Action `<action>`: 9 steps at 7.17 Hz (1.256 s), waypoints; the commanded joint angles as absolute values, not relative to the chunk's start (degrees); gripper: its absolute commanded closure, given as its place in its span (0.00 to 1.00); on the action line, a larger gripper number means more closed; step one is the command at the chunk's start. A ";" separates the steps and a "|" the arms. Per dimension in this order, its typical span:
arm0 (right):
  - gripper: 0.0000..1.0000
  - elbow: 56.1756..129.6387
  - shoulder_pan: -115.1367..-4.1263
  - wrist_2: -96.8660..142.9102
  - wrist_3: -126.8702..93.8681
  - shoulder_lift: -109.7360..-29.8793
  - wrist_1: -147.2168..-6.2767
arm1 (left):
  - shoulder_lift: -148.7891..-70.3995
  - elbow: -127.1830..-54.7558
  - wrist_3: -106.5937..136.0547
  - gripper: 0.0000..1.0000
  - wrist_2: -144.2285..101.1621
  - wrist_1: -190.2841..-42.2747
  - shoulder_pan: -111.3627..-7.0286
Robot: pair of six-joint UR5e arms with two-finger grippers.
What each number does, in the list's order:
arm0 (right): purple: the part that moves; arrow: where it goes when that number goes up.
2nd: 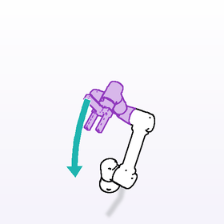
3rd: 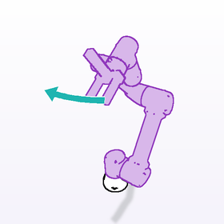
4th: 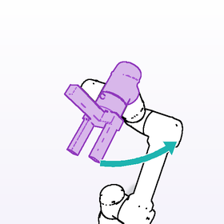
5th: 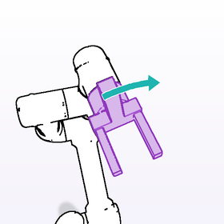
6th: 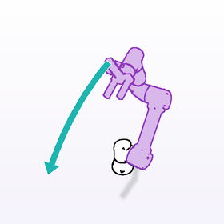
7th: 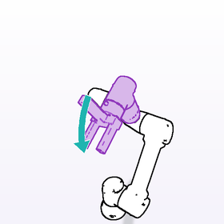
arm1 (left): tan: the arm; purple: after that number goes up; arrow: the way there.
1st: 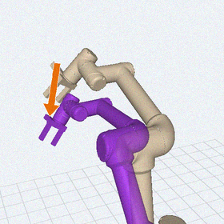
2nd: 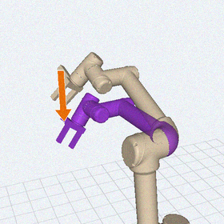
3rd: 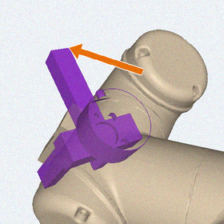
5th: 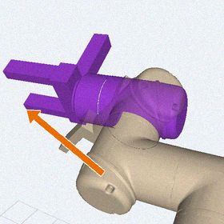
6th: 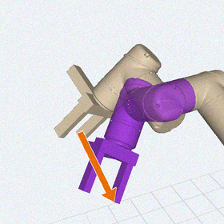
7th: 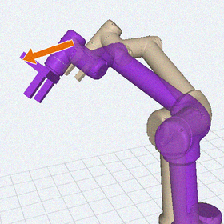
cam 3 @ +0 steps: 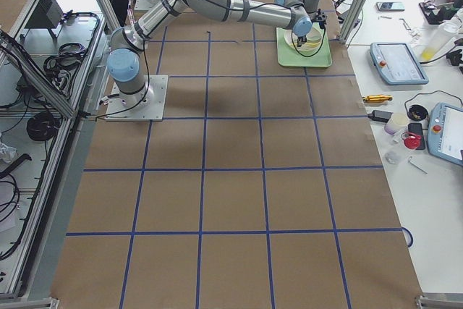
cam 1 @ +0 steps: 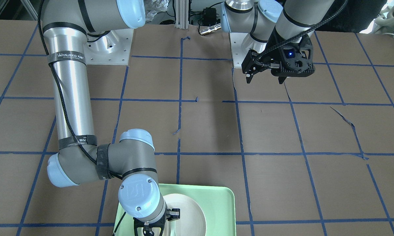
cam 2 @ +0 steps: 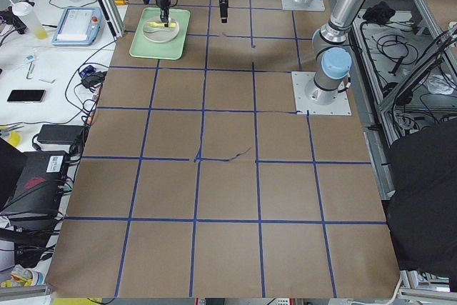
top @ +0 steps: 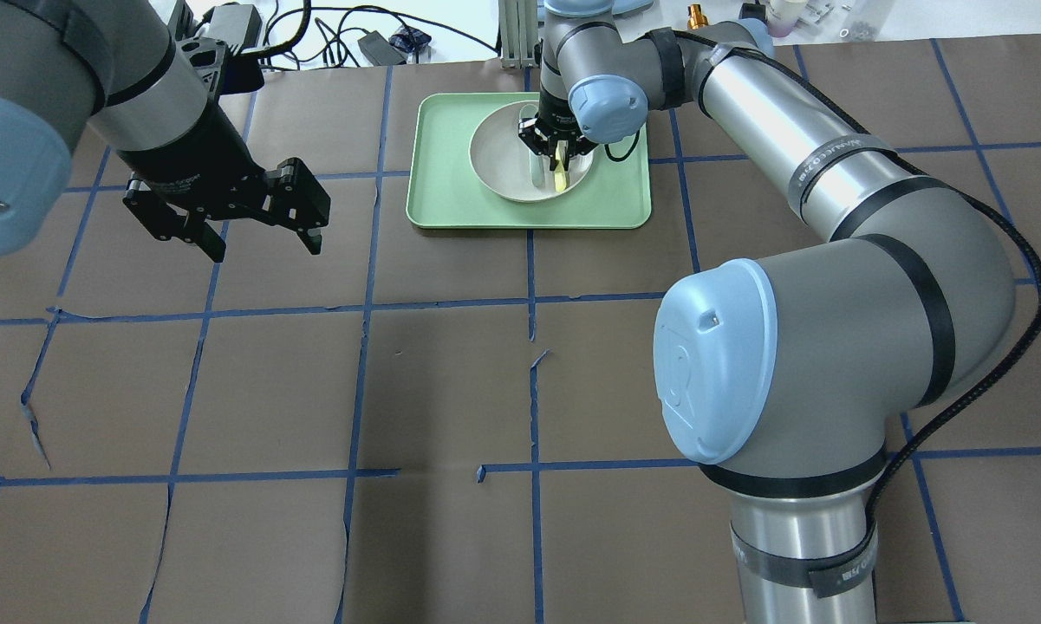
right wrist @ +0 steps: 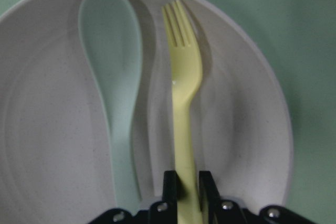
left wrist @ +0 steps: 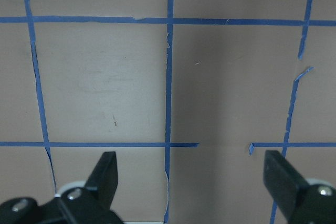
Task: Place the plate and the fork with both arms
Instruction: 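Lift the yellow fork out of the plate with the right gripper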
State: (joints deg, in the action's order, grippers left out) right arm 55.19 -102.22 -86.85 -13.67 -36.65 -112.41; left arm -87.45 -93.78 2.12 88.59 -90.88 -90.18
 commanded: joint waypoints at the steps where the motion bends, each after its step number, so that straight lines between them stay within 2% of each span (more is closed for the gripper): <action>1: 0.74 55.11 -102.13 -86.14 -15.19 -37.09 -112.41 | -87.45 -93.69 2.11 0.00 88.59 -90.79 -90.18; 2: 0.95 55.37 -102.13 -83.96 -15.99 -37.61 -112.33 | -87.36 -93.69 2.02 0.00 88.59 -90.79 -90.18; 4: 0.94 56.07 -102.13 -83.76 -17.05 -37.62 -112.41 | -87.36 -93.69 1.93 0.00 88.59 -90.70 -90.18; 6: 0.81 55.99 -102.22 -83.93 -16.53 -37.62 -112.41 | -87.36 -93.69 1.93 0.00 88.59 -90.70 -90.18; 7: 0.62 55.81 -102.22 -84.02 -16.44 -37.53 -112.50 | -87.36 -93.69 1.93 0.00 88.59 -90.70 -90.18; 8: 0.56 55.72 -102.22 -84.20 -16.44 -37.53 -112.50 | -87.36 -93.69 1.85 0.00 88.59 -90.70 -90.18; 9: 0.55 55.72 -102.13 -84.46 -16.35 -37.36 -112.50 | -87.36 -93.69 1.85 0.00 88.59 -90.62 -90.18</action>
